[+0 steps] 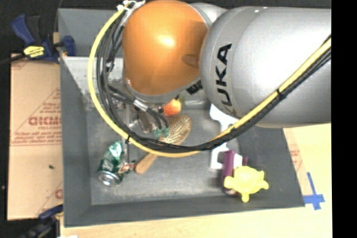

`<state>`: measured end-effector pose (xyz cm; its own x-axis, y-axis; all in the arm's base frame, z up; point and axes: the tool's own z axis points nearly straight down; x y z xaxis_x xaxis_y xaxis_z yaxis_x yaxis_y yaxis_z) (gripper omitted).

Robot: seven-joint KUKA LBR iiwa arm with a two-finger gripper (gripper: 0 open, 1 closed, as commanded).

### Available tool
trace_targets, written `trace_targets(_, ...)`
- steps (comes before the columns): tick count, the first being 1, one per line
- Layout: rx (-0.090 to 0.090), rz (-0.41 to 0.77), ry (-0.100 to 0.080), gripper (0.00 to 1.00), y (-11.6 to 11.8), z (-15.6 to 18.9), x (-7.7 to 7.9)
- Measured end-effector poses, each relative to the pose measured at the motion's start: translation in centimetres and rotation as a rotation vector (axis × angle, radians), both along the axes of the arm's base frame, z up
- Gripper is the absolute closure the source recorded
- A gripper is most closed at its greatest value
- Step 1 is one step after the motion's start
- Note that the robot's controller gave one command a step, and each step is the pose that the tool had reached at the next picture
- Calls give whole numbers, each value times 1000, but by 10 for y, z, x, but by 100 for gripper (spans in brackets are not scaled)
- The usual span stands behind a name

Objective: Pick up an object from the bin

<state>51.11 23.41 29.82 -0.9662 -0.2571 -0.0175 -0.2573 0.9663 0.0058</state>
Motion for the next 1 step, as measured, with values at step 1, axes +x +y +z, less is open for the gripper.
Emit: trace_targets(1, -3, 338, -16, 0, -18, 32, 10)
